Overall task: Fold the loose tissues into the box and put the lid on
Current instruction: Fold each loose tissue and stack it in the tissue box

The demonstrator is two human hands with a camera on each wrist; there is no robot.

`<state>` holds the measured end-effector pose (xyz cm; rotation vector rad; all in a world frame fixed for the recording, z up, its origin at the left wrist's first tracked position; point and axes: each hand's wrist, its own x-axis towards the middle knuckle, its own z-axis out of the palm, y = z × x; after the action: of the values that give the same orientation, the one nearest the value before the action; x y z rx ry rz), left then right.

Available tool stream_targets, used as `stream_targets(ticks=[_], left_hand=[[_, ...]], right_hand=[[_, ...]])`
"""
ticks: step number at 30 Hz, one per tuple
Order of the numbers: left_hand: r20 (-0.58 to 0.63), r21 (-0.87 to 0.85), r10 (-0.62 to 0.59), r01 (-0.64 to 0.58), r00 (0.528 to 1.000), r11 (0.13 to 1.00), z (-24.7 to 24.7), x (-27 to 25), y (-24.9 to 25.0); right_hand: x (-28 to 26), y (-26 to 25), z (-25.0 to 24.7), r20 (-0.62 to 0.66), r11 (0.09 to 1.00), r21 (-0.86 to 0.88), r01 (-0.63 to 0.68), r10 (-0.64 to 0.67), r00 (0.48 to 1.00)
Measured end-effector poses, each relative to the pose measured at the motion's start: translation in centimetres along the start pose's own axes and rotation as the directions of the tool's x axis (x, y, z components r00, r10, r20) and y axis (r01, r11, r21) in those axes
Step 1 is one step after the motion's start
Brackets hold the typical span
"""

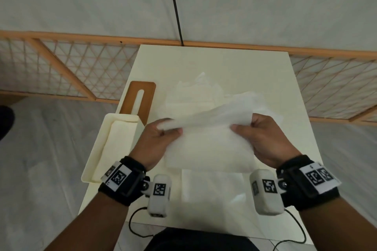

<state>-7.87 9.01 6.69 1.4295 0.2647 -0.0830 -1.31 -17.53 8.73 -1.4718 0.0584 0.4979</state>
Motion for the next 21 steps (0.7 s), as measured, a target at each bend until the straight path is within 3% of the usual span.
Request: stream_targets(ticks=[6,11,13,16,21], left_hand=[[-0.009,-0.084,-0.002,0.001,1.000,0.996,-0.7,-0.4,0.8],[0.096,-0.375,-0.081,0.111,0.992,0.921,-1.8,-0.7,-0.2],[0.047,-0.300,-0.144,0.152,0.988,0.942,-1.3,-1.1,0.0],[0.000,-0.127,-0.202,0.200,0.979,0.972,-0.5,-1.5,-0.2],[0.011,0.223,-0.160,0.154,0.987,0.963,-1.3,-2.0,-3.5]], right_hand=[[-0.9,0.8,-1.1,0.064,0.989,0.073,0.131,-0.135,0.989],[-0.5,2.4,-3.8,0.118,0.988,0.155,0.012,-0.030,0.993],[-0.7,2.7,-3.9,0.149,0.985,0.171,-0.038,0.012,0.989],[-1.0,3.1,-3.2,0.080,0.997,0.025,-0.067,0.065,0.995],[-1.2,5.2,-3.8,0.047,0.980,-0.162,-0.119,0.128,0.991]])
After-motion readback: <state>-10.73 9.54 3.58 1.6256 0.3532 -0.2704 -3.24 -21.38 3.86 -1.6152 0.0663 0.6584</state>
